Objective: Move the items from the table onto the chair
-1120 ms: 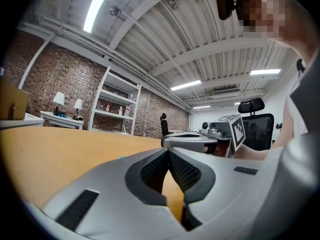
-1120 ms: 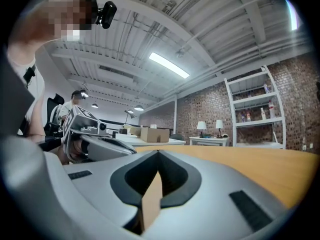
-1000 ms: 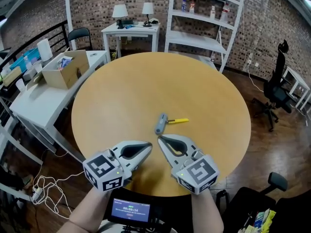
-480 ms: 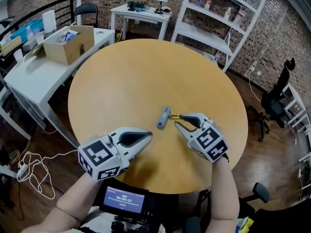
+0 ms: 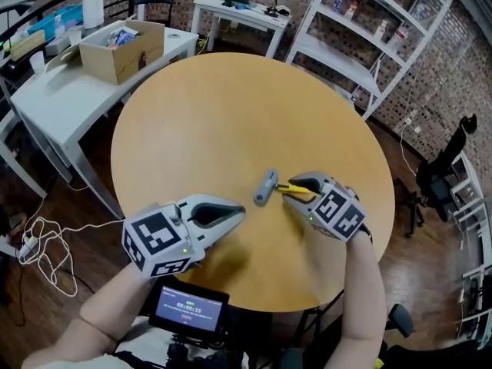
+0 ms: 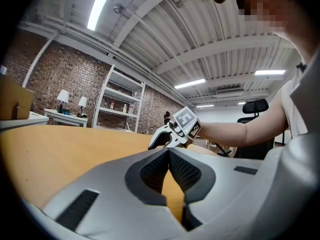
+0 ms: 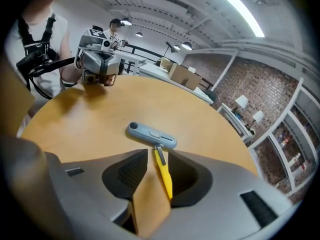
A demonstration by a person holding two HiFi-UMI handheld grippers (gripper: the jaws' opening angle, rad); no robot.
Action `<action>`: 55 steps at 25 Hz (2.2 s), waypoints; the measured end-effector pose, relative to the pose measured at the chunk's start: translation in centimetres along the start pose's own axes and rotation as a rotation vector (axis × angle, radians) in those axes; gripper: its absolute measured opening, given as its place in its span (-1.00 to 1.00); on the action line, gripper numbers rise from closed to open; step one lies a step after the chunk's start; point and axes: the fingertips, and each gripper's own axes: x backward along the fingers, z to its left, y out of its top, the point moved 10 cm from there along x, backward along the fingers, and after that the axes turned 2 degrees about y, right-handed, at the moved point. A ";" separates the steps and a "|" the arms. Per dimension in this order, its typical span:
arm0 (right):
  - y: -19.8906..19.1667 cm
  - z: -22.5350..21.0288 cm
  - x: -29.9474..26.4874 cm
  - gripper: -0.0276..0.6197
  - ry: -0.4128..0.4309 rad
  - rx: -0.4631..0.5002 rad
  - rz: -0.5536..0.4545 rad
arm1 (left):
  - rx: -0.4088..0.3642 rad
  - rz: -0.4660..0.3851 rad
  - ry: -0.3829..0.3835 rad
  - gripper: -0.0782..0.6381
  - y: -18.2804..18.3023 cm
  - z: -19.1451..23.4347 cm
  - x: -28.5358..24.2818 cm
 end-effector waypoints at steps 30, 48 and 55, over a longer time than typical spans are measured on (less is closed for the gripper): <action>-1.6 -4.6 -2.9 -0.68 0.409 -0.089 -0.019 | -0.029 -0.026 0.014 -0.76 0.1 0.4 0.4; 1.3 -1.6 5.0 -0.68 0.030 -0.342 -0.529 | -0.039 -0.020 -0.011 -0.76 0.3 -0.3 -0.1; 1.7 3.5 7.4 -0.68 -0.034 -0.515 -0.780 | -0.038 -0.022 -0.007 -0.76 0.1 -0.9 -0.7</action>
